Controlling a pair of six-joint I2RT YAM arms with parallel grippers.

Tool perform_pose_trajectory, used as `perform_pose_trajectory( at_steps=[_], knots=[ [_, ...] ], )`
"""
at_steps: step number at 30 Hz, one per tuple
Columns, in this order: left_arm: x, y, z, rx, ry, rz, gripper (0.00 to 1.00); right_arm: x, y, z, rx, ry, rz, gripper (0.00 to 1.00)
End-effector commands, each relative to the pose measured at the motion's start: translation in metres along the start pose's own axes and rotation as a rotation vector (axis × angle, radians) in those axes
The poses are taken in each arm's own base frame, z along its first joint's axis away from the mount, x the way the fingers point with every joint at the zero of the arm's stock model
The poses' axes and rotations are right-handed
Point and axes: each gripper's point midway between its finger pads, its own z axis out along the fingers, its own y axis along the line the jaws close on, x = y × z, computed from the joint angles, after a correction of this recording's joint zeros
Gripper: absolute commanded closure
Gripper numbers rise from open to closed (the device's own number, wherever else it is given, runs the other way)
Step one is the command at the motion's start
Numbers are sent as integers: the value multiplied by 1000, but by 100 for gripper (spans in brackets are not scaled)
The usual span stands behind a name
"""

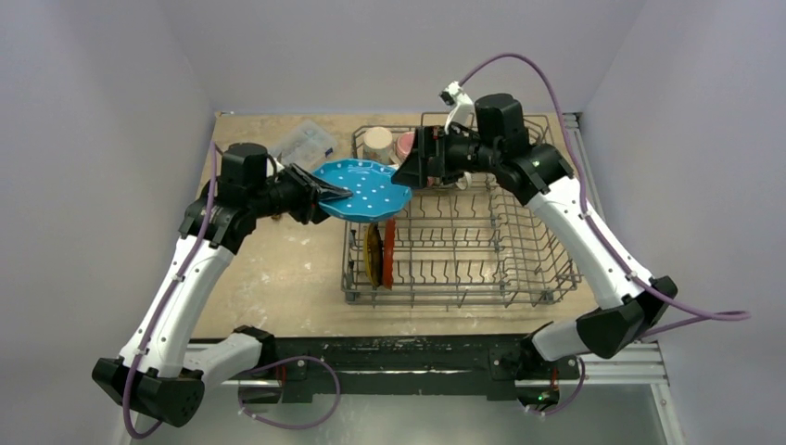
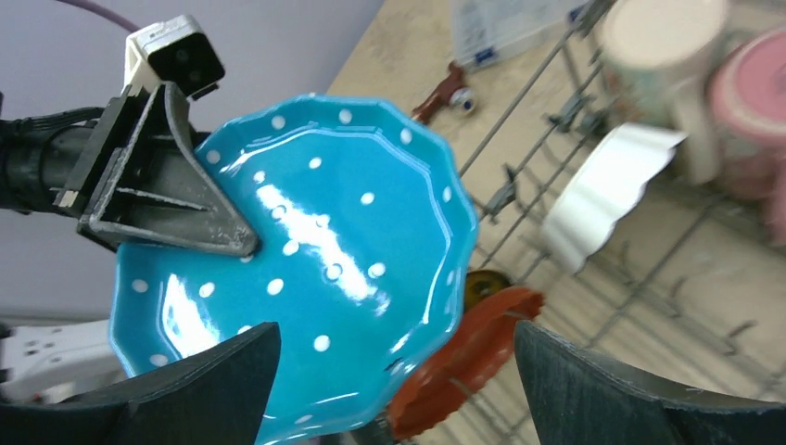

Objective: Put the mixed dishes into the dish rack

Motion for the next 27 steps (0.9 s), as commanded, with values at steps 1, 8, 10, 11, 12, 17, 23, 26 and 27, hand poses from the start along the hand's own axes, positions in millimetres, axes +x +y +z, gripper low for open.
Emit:
perform_pose_trajectory(
  at_steps=[1,8,10,11,12,17,23,26,27],
  knots=[
    [14,-42,-23,142,29,49,100,-39,2,-50,157,-144,-296,1],
    [14,-40,-24,105,26,66,100,-19,114,-65,-67,-277,-776,4],
    [14,-40,-23,97,30,70,100,-8,134,-63,-144,-274,-841,7],
    [14,-40,-22,94,30,68,100,-3,139,-61,-163,-268,-881,9],
    [14,-40,-22,92,33,66,100,1,144,-59,-173,-262,-913,11],
    [15,-36,-22,57,42,60,100,17,140,-37,-64,-196,-1063,14],
    [14,-33,-21,39,41,47,100,34,127,-8,74,-102,-1225,21],
    [15,-32,-20,33,44,40,100,31,117,1,165,-87,-1247,27],
    [15,-32,-20,31,44,39,100,30,114,3,193,-88,-1253,28]
  ],
)
